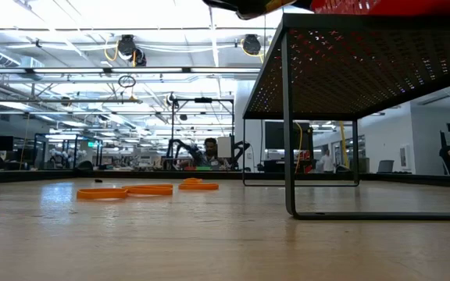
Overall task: Pick & Place Office Desk Supplies
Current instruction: Put the yellow pack of crayons into the bottom red bin on the shelf
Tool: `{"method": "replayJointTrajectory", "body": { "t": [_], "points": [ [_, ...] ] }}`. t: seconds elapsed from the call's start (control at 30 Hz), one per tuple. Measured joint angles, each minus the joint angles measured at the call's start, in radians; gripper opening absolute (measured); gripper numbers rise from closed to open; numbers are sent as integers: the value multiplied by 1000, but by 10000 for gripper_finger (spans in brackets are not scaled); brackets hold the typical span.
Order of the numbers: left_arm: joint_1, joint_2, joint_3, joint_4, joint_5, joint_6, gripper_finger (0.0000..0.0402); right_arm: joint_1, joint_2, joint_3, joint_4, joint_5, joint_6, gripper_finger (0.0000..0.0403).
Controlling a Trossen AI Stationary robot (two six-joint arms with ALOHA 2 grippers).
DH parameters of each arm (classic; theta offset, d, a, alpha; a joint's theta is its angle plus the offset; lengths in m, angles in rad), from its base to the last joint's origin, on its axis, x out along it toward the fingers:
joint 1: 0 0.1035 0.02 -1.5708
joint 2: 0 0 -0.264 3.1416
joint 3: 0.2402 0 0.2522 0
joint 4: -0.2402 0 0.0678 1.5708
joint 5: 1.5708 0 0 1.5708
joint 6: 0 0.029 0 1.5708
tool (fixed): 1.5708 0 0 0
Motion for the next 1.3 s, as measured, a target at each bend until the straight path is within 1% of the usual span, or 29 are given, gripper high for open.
{"method": "replayJointTrajectory", "body": {
  "t": [0.1,0.23,0.37,0.47,0.57,0.67,0.77,0.87,1.0,1.07,1.17,1.3],
  "points": [
    [0,0,0,4,0,-23,136,0,-1,0,0,-1,-14,107],
    [-10,-10,-1,15,0,-45,168,0,-7,0,-3,2,-15,85],
    [-32,-81,-2,25,1,-45,201,7,-33,0,-10,6,-9,76],
    [-42,-144,-1,6,3,-53,217,29,-77,0,-30,9,22,77],
    [-35,-195,-1,-38,3,-90,224,70,-149,0,-99,9,83,80],
    [-18,-230,-3,-95,2,-128,225,129,-236,0,-202,6,187,78],
    [9,-235,-41,-81,0,-150,225,204,-316,0,-298,2,297,74],
    [40,-241,-113,-8,0,-157,225,288,-361,-14,-352,2,374,74],
    [86,-244,-217,162,0,-177,225,389,-374,-60,-324,5,423,74],
    [104,-241,-252,222,1,-194,225,431,-369,-87,-312,36,448,74],
    [124,-243,-271,309,1,-213,225,474,-355,-124,-288,85,461,73],
    [146,-242,-277,318,3,-256,225,501,-341,-169,-207,77,459,79]
  ]
}}
